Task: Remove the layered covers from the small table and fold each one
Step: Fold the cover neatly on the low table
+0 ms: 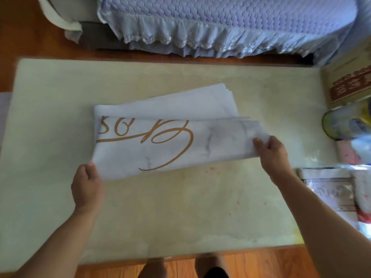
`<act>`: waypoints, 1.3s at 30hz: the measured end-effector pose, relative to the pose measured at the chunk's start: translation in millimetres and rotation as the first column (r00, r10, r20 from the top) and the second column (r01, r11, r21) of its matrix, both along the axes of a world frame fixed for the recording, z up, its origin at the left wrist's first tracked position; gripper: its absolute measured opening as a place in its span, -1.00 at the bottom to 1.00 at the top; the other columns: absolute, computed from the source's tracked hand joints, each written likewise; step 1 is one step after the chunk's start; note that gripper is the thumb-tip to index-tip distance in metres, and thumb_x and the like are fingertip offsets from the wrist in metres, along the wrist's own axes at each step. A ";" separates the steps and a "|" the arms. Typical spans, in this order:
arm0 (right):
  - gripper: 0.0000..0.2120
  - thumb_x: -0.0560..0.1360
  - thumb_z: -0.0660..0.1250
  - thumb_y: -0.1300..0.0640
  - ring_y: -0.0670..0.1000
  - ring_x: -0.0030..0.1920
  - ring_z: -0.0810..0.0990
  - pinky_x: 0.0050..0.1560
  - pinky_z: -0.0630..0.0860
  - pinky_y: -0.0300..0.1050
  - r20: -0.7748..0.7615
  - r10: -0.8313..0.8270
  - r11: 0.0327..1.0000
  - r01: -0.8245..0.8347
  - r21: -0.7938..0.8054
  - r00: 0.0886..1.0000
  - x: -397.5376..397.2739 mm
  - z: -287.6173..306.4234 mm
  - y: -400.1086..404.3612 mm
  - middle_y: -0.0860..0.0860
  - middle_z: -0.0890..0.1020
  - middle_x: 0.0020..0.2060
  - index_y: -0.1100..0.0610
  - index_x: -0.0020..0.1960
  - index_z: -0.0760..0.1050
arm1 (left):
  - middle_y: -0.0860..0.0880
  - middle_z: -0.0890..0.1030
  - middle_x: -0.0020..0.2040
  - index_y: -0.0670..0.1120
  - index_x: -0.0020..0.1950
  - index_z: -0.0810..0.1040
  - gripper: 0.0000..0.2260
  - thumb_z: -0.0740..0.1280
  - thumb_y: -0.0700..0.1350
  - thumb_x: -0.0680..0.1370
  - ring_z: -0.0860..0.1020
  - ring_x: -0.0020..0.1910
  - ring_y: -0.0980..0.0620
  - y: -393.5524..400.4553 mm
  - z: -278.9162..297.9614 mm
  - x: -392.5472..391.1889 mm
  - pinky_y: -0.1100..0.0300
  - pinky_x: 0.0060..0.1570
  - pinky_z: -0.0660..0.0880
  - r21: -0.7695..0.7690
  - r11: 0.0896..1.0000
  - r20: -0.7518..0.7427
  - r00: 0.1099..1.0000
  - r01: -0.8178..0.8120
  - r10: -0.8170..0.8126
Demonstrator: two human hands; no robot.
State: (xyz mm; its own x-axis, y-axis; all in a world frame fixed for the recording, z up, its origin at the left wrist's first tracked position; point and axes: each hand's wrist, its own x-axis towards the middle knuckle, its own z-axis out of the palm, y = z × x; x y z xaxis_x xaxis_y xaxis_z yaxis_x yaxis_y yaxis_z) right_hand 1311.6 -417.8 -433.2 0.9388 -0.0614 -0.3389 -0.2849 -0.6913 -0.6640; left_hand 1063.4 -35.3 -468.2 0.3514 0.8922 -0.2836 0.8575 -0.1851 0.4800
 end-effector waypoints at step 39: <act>-0.43 0.48 0.48 -0.01 0.01 0.07 0.57 0.26 0.50 0.02 -0.376 0.108 0.993 -0.083 0.084 0.920 -68.9 -64.8 -71.2 -0.05 0.40 0.12 -0.11 0.44 0.37 | -0.03 0.44 -0.06 0.04 -0.11 0.29 -0.81 0.15 0.01 0.69 0.47 -0.12 -0.13 -125.9 -21.7 104.6 -0.05 -0.06 0.46 -0.330 0.483 -0.153 0.459 0.811 -0.875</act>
State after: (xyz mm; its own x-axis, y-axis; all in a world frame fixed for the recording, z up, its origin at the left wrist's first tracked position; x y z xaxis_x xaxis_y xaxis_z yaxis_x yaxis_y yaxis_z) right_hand 1242.7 -489.0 -498.0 0.7392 0.0565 -0.6711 -0.4592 -0.6866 -0.5636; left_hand 1168.0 -161.2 -490.0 0.7820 0.1159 -0.6124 0.4179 -0.8265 0.3772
